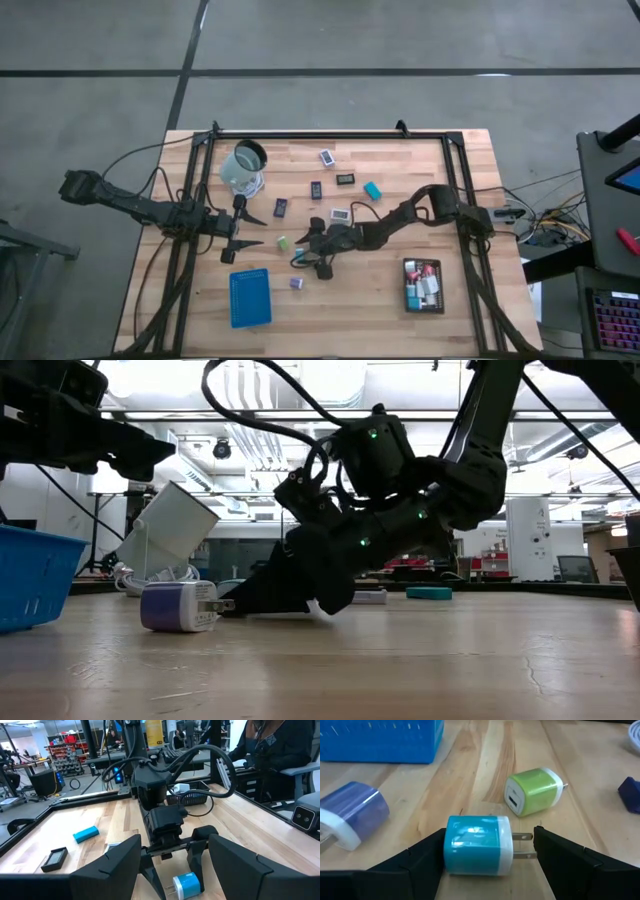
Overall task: Pick & Place Office items
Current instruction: Put the light blue charger adapter into the black bin
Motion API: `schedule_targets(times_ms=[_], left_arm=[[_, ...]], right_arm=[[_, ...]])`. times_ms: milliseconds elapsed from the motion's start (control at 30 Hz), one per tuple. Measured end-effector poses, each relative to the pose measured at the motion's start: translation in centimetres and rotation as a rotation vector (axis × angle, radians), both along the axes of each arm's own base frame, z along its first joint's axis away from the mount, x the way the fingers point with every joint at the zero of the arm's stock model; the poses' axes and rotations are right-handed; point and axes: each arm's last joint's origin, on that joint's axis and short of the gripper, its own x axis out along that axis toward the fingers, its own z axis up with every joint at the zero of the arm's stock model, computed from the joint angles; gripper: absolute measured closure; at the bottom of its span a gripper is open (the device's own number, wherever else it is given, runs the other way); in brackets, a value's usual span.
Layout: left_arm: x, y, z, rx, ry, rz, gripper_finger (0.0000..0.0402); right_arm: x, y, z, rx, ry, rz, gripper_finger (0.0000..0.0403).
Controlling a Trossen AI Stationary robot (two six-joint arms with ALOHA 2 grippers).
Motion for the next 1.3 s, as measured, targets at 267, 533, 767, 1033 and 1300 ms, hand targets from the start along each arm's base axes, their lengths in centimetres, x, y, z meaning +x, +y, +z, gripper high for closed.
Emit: schedule_targets(times_ms=[267, 533, 767, 1033, 1300], left_arm=[[0.0, 0.0, 0.0, 0.0, 0.0, 0.0, 0.0164], [0.0, 0.0, 0.0, 0.0, 0.0, 0.0, 0.0164], [0.0, 0.0, 0.0, 0.0, 0.0, 0.0, 0.0164], [0.0, 0.0, 0.0, 0.0, 0.0, 0.0, 0.0164], [0.0, 0.0, 0.0, 0.0, 0.0, 0.0, 0.0164]], right_arm=[[-0.03, 0.0, -0.08, 0.002, 0.01, -0.001, 0.0122], [-0.04, 0.0, -0.15, 0.003, 0.02, 0.0, 0.0155], [-0.04, -0.01, -0.16, 0.001, 0.021, -0.005, 0.0162], [-0.04, -0.02, -0.04, -0.003, 0.021, -0.005, 0.0161], [-0.04, -0.05, 0.05, -0.007, 0.021, -0.008, 0.0159]])
